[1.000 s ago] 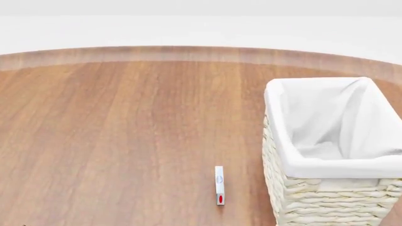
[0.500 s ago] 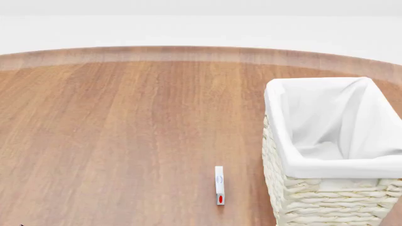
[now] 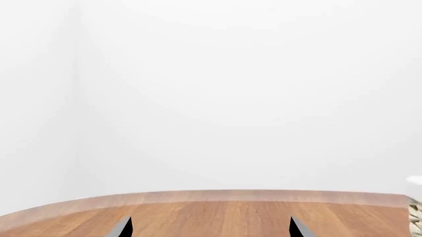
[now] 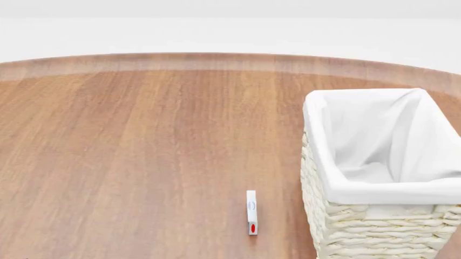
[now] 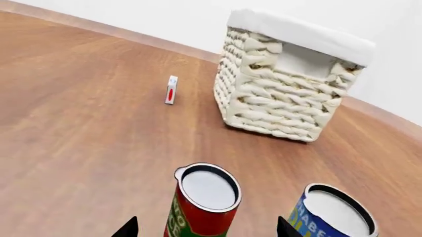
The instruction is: Pick up the tomato sauce, and put it in the basket.
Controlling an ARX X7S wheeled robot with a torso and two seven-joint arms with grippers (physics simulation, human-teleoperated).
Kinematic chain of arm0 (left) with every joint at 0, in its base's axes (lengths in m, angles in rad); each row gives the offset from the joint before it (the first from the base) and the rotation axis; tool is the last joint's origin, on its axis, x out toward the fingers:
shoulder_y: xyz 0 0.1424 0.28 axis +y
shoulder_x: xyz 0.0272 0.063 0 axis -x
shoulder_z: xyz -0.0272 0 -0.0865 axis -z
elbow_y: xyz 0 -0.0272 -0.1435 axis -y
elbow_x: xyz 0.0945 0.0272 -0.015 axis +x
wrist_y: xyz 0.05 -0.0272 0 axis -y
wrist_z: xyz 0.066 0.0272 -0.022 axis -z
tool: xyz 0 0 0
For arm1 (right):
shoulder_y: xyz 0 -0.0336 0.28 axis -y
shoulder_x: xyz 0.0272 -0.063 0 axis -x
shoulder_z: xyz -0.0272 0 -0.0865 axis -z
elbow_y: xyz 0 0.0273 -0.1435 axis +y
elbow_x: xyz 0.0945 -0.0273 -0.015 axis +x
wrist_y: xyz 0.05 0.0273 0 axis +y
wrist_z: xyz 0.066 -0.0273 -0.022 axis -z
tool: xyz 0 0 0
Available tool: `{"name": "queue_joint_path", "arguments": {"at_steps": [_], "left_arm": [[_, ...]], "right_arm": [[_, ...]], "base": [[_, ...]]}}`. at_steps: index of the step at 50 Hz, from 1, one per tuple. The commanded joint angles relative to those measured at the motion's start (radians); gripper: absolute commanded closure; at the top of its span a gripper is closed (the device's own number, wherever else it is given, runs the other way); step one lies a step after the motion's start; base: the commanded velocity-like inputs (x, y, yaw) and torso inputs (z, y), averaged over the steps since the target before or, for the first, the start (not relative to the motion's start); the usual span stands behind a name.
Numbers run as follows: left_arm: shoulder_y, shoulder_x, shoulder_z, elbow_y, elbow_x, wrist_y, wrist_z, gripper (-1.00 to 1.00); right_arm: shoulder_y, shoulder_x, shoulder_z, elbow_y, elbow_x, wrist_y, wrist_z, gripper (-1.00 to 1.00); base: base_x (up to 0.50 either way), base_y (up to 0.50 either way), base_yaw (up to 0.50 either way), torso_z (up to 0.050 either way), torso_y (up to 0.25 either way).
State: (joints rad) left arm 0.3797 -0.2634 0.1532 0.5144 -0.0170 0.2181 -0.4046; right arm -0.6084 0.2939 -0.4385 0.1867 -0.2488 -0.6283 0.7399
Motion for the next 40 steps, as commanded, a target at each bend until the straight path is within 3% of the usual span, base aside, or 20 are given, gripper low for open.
{"name": "queue_joint_path", "arguments": {"at_steps": [1,40], "left_arm": [[-0.008,-0.003,0.008,-0.009,0.0,-0.002,-0.004,-1.0],[-0.012,-0.016,0.029,-0.019,0.006,-0.003,-0.023,-1.0]], "right_arm": [[0.066,-0.013,-0.036,0.107,0.034,-0.02,-0.025,-1.0],[0.197,0.014,-0.072,0.213,0.319,-0.044,-0.217,-1.0]], "base": [[0.0,0.0,0.0,0.0,0.0],[0.0,0.0,0.0,0.0,0.0]]}}
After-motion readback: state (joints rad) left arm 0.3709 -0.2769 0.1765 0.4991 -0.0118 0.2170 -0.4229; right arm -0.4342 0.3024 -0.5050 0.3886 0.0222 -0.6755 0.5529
